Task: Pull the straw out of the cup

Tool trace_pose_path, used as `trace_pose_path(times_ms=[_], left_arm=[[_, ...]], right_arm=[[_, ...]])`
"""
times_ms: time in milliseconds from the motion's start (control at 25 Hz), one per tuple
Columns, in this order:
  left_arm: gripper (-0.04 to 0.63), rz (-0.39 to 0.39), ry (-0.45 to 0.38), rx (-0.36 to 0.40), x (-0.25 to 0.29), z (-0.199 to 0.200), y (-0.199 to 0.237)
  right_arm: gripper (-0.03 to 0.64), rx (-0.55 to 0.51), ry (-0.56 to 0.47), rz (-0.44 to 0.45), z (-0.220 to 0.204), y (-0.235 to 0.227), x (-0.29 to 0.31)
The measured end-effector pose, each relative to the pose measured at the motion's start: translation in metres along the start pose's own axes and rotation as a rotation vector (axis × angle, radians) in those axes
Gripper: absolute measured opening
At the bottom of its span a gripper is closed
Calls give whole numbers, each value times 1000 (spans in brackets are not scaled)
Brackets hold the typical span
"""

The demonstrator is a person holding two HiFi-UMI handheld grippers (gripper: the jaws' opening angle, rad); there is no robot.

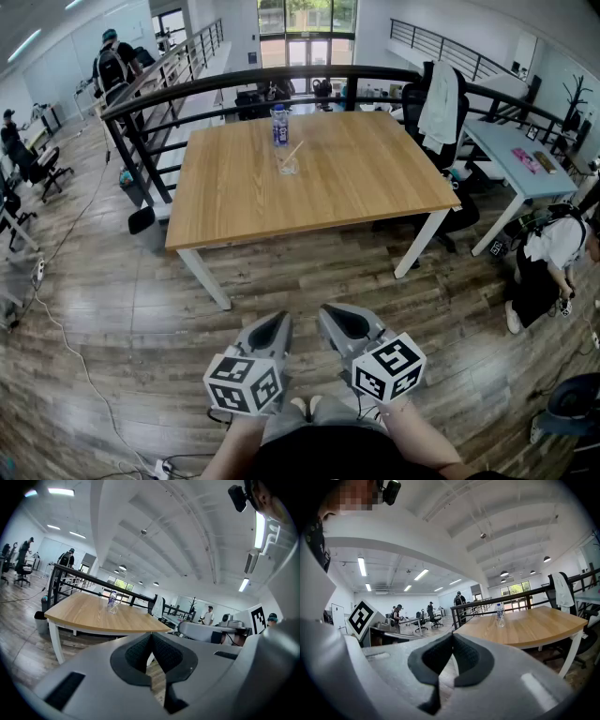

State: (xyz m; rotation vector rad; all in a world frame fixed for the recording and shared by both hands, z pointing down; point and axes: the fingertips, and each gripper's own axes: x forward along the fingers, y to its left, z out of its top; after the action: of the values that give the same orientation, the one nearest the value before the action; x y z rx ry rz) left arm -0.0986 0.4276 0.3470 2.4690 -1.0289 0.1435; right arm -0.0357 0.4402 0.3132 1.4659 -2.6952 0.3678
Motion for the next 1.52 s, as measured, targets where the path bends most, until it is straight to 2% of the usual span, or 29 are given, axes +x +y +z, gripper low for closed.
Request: trace_pose_path(times_ms=[320,480,760,1000,1240,1520], left_arm=[[21,7,6,-17,3,-8,5],[21,-3,2,-30,9,-10,2],[21,11,0,-48,26,-23,-9],[21,18,20,-52,44,-29,-14],[21,19,30,-69,66,-30,8],[21,8,28,-95,118,3,59]], right_arm=[[-2,30,-18,-11,-4,-7,-3],[-2,71,-41,14,-2,-12,-5],[-2,58,-14,44,-17,-27,-10],[-2,85,12,34,-27,-50,-14],[-2,102,13,23,-33,-71,9],[-2,83,17,25,-12,-108,76]])
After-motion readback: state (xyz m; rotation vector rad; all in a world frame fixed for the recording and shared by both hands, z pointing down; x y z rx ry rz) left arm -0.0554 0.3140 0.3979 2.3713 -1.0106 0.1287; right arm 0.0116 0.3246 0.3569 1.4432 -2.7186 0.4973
